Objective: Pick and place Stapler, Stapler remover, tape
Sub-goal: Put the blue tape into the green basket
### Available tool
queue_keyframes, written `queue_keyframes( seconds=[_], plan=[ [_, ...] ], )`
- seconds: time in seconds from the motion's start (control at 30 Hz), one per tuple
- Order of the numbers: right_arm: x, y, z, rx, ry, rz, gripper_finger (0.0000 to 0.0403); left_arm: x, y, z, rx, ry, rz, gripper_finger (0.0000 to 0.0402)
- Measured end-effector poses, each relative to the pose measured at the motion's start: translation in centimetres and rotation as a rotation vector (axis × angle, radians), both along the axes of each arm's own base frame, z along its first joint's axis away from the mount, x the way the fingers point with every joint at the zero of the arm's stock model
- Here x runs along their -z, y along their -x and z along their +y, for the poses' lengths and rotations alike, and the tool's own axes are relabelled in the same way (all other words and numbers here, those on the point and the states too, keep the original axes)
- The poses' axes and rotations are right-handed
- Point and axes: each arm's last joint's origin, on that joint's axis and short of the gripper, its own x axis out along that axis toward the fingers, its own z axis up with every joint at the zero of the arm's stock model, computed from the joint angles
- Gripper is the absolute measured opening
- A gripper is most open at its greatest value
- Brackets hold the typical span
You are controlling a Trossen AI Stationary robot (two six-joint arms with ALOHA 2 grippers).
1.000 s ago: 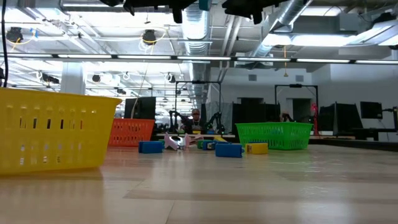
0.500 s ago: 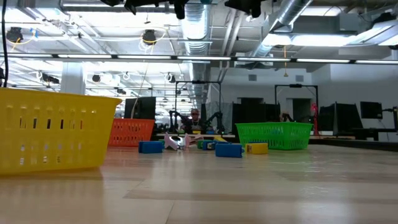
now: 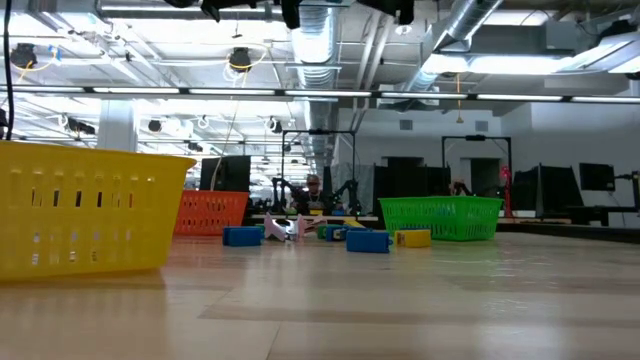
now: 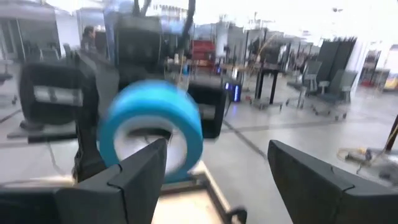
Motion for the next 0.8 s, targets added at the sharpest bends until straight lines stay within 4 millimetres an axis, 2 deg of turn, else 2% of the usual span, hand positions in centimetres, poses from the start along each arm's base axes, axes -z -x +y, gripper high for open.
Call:
queue_keyframes(
  seconds=[0.33, 0.8],
  plan=[
    [0.6, -1.4, 0.3, -0.045, 0.007, -0.014, 0.0272, 0.0, 0.0, 0.0, 0.000, 0.001, 0.002, 0.0048],
    [0.8, -1.5, 0.3, -0.044, 0.002, -0.003, 0.0271, 0.1, -0.5, -1.1, 0.052, -0.001, 0.004, 0.0048]
  ],
)
